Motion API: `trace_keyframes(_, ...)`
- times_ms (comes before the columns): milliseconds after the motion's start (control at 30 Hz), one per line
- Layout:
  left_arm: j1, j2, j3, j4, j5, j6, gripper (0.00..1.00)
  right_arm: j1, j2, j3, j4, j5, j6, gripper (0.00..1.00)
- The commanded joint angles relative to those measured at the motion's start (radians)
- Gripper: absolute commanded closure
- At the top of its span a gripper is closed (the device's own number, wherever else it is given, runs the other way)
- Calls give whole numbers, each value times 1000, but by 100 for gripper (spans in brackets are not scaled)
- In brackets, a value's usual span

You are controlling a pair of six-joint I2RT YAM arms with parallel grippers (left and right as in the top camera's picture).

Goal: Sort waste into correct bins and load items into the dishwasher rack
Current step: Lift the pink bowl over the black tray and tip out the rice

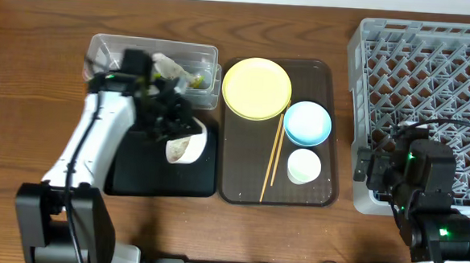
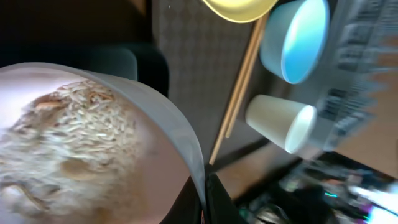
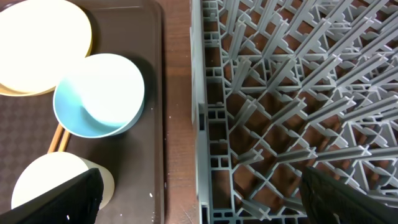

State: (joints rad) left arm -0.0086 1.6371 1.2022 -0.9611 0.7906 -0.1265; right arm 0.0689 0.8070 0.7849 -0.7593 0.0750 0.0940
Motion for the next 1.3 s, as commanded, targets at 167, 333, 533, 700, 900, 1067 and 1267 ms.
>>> trace_keyframes(167, 214, 127, -110, -3, 490, 209, 94, 7, -2, 17, -1, -5, -13, 2)
trace_keyframes(333, 272, 209, -115, -7, 595, 187, 94, 7, -2, 17, -5, -5, -13, 2)
trace_keyframes(533, 313, 252, -115, -7, 685, 77, 94, 7, -2, 17, -5, -5, -13, 2)
trace_keyframes(700, 344, 252, -115, -6, 757, -37, 94, 7, -2, 17, -5, -5, -13, 2)
trace_keyframes(900, 372, 252, -115, -6, 782, -252, 94, 7, -2, 17, -5, -5, -13, 2)
trace_keyframes(1067, 379, 252, -115, -7, 782, -371, 93, 7, -2, 17, -5, -5, -13, 2)
trace_keyframes(1267, 380, 252, -114, -7, 782, -453, 94, 7, -2, 17, -5, -5, -13, 2)
